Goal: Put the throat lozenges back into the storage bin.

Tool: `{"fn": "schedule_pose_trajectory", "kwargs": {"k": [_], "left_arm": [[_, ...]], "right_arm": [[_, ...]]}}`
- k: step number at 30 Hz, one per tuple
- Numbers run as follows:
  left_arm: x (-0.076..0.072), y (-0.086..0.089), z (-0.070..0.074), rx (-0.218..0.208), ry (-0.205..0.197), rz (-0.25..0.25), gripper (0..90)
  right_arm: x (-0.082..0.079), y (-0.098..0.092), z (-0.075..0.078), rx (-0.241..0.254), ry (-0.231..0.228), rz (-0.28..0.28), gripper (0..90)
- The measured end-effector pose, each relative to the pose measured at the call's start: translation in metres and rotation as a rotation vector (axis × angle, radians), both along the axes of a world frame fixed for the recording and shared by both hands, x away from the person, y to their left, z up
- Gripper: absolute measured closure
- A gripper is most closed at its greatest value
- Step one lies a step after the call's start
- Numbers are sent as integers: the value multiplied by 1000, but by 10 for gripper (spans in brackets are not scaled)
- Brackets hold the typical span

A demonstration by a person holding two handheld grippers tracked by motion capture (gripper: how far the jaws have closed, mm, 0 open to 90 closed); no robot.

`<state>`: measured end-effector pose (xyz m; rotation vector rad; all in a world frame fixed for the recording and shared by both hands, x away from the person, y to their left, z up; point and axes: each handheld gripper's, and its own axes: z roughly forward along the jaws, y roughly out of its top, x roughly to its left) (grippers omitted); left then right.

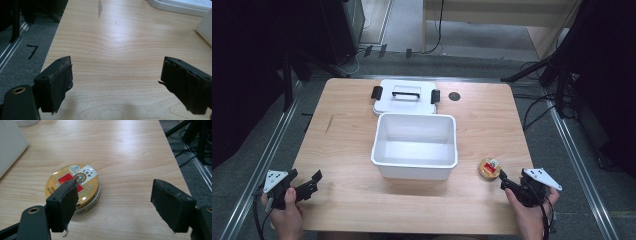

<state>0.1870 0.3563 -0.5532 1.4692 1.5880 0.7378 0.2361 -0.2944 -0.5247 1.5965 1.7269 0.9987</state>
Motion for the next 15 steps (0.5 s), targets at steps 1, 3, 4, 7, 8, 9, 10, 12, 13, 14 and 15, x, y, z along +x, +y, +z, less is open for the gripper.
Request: {"fn": "schedule_pose_trajectory", "kwargs": {"k": [1,3,4,7,8,9,10,12,13,14,15], "left_arm": [[0,0,0,-2,0,1,128],[-1,0,0,-2,-8,8,134],[-2,0,0,-3,-16,12,135],[-3,-3,0,27,-25,34,135],[-3,-4,0,35,-26,34,135],[-3,-4,0,33,-27,41,135],[-4,-4,0,33,-35,52,134],[-5,-4,1,30,-48,54,134],[-5,-3,1,26,-49,48,134],[-5,-3,1,25,-48,45,134],[-4,-3,1,25,-45,40,132]], "right_arm": [[1,0,3,-10,17,5,222],[4,1,9,-22,60,21,222],[6,1,11,-29,83,24,222],[9,2,17,-46,144,53,209],[11,3,18,-57,161,66,205],[12,3,19,-63,182,74,197],[13,3,20,-69,194,79,194],[15,4,23,-73,221,88,190],[16,5,24,-69,235,85,190],[17,6,25,-65,251,90,189],[18,6,26,-66,261,93,185]]}}
